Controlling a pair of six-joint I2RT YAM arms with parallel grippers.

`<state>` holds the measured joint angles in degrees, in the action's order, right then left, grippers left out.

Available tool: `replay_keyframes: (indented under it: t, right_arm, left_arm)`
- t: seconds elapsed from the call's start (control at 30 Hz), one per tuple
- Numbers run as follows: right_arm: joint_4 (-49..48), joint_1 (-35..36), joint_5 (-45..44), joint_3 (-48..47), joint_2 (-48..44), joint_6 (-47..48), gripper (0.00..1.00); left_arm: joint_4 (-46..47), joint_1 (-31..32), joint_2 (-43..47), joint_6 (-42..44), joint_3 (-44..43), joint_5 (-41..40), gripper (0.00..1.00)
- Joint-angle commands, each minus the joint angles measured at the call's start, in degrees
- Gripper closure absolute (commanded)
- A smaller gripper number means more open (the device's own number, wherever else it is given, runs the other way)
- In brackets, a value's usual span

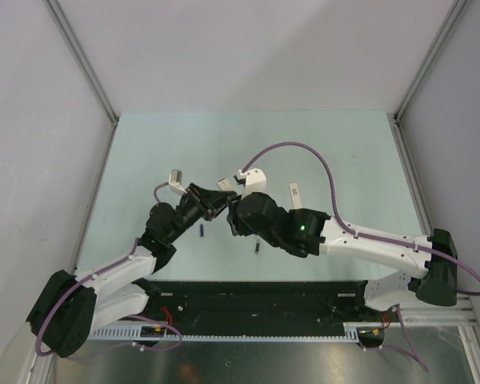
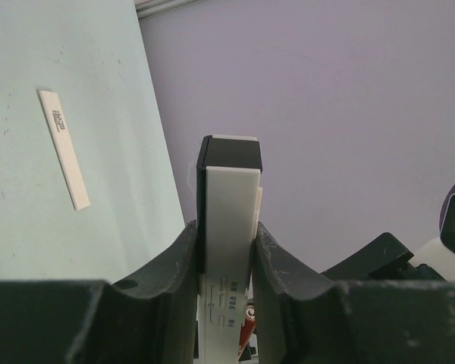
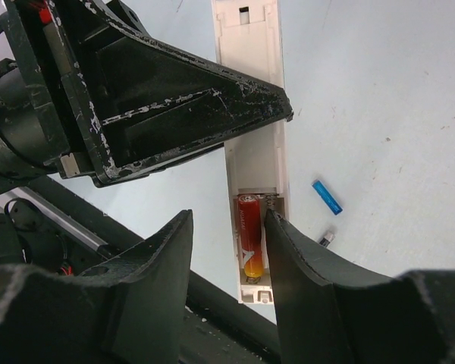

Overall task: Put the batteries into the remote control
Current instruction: Load the battery into the remote control.

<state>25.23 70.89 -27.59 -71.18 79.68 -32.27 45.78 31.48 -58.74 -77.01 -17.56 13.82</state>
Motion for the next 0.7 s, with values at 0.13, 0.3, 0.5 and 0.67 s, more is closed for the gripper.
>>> replay_keyframes:
  t: [0.13, 0.3, 0.5, 0.67]
  right_arm:
    - [1.7, 1.7, 0.3, -2.1, 1.4, 0.5, 0.53]
    - [1.6, 2.1, 0.2, -2.3, 1.7, 1.2, 0.53]
    - [2.0, 2.3, -0.4, -2.5, 1.4, 1.3, 0.52]
    - [2.5, 1.9, -1.1, -2.7, 0.5, 1.0, 0.47]
  left_arm:
    - [6.6, 0.3, 0.3, -3.8, -1.4, 1.4, 1.00]
    - [6.4, 0.3, -0.5, -4.3, -1.5, 2.0, 1.00]
    - [6.4, 0.3, -0.7, -4.3, -1.5, 2.1, 1.00]
    - [6.5, 0.3, -1.2, -4.3, -1.1, 2.5, 1.00]
